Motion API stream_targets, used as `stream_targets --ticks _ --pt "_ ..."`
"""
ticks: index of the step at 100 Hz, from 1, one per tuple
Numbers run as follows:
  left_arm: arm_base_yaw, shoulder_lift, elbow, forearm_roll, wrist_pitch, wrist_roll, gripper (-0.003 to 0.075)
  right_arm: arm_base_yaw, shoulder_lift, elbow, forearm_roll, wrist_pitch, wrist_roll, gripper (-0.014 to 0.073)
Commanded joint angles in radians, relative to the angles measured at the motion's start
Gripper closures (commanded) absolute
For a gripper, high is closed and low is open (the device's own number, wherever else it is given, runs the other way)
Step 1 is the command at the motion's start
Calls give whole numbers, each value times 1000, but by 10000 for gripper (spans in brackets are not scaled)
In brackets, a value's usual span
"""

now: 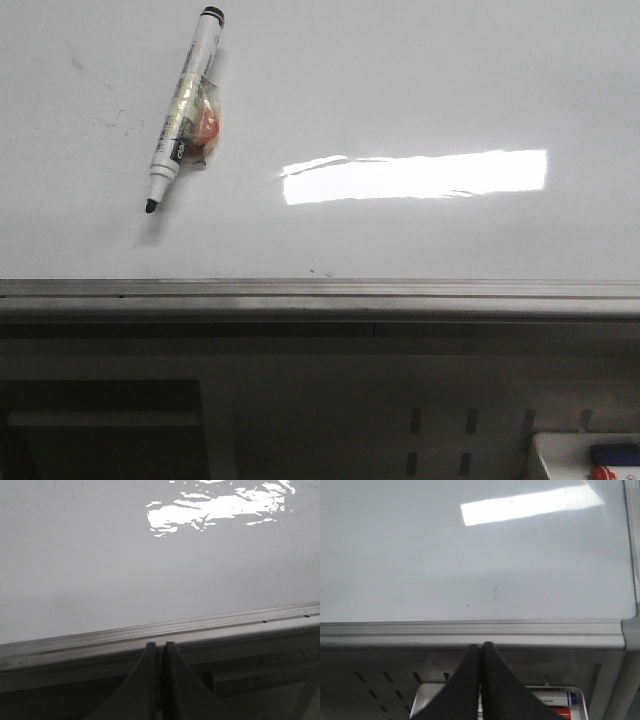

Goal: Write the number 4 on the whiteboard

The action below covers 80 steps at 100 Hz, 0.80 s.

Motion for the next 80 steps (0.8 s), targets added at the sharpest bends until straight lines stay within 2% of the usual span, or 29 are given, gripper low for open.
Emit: stream_targets --ticks 1,29,39,52,68,73,80 --pt "0 -24 34 -2 -51 -10 741 -6 -15 24 -18 -19 -2 648" --pt "0 -24 34 -2 -51 -10 741 -6 -15 24 -18 -12 -2 648" --pt "0 -24 34 -2 -51 -10 741 -6 -15 24 -94 -10 -2 648" --pt "0 -24 34 -2 -51 -10 741 -6 -15 24 -97 -10 -2 648" --pt "0 -24 34 -2 -92 -10 741 -6 -15 24 -99 -82 -2 648" --pt "0 -24 34 -54 -123 -16 741 -6 -15 24 -92 -139 -2 648" --pt "0 -24 34 -335 -193 -68 741 -6 -15 24 8 -260 -2 648"
